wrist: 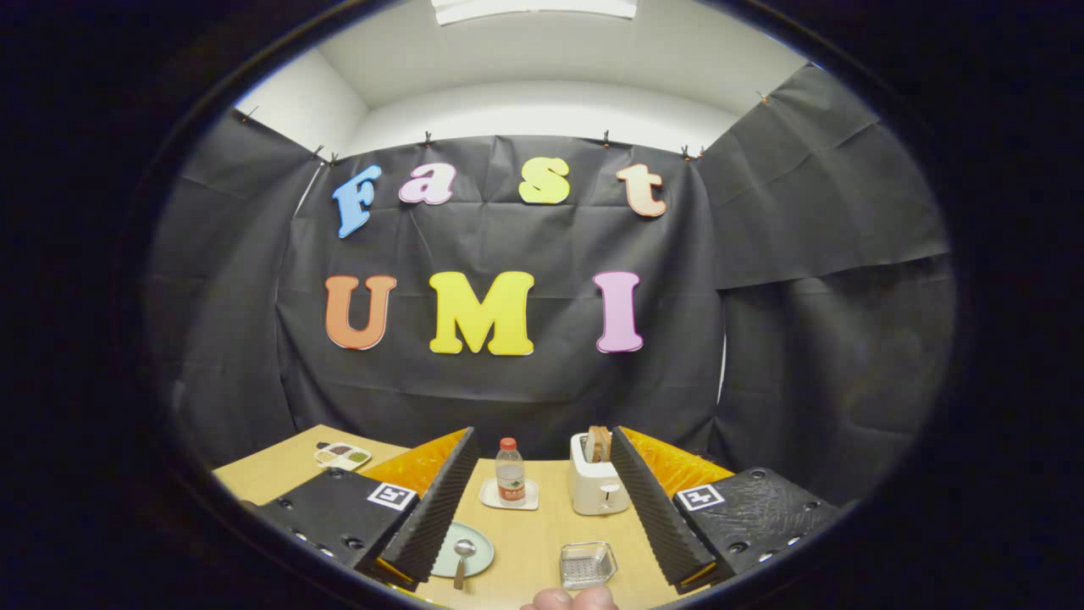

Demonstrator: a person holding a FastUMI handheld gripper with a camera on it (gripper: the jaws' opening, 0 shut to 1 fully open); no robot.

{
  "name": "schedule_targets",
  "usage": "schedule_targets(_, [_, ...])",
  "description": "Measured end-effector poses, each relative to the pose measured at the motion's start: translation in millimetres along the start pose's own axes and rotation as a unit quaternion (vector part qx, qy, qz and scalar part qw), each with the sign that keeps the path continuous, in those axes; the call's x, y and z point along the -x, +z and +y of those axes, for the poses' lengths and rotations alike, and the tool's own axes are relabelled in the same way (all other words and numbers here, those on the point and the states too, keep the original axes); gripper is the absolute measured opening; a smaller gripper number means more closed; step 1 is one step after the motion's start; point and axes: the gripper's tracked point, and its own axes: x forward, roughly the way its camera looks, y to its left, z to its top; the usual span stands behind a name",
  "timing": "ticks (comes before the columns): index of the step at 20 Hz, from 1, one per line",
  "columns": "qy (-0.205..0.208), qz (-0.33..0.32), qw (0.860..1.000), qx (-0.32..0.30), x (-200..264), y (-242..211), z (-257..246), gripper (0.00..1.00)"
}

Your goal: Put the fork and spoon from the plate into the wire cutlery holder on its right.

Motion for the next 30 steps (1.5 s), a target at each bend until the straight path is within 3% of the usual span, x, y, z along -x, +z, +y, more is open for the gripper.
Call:
schedule_targets(14, [0.02,0.031,0.999,0.004,5,-13,18,0.95])
schedule_targets(18, [0.059,0.086,0.995,0.009,1,-41,37,0.95])
schedule_targets(25, [0.112,0.243,0.963,0.015,-5,-136,74,0.95])
schedule_targets(30, [0.138,0.372,0.918,0.011,-5,-191,103,0.95])
